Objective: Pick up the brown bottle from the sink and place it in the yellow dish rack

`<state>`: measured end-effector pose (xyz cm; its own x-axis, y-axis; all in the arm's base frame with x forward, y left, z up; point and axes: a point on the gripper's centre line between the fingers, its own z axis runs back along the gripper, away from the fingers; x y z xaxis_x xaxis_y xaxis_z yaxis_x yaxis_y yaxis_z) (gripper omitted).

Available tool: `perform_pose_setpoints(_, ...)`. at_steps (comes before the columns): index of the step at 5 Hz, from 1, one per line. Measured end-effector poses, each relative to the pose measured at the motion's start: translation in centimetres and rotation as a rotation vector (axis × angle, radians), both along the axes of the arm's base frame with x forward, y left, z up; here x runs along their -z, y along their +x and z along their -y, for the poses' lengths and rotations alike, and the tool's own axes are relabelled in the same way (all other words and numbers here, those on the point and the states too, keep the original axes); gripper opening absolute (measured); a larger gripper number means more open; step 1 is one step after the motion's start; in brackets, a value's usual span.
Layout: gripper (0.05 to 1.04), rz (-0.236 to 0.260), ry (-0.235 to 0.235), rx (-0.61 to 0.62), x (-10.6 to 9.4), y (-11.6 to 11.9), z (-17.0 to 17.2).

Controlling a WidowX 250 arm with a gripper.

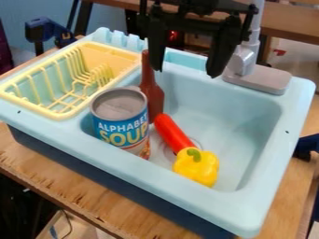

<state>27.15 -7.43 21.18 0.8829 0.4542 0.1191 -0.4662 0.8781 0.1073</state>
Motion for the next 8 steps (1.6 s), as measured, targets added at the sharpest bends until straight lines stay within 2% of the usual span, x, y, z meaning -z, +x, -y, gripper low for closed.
perform_pose_setpoints(1,1.003,-0.028,0.01,0.0,0.8,0.0,-0.1)
perform_pose_setpoints(2,1.003,-0.023,0.033,0.045,0.5,0.1,-1.4)
perform_pose_setpoints(3,1.003,-0.014,0.034,0.05,0.0,0.6,-3.8)
perform_pose_setpoints(4,1.003,-0.021,0.061,0.175,-0.5,1.7,-5.6)
perform_pose_setpoints(5,1.003,-0.068,0.064,0.323,0.4,3.8,-6.7)
perform_pose_setpoints(6,1.003,-0.062,0.053,0.363,1.1,5.5,-6.8)
perform_pose_setpoints(8,1.003,-0.066,0.036,0.342,2.1,6.1,-7.1)
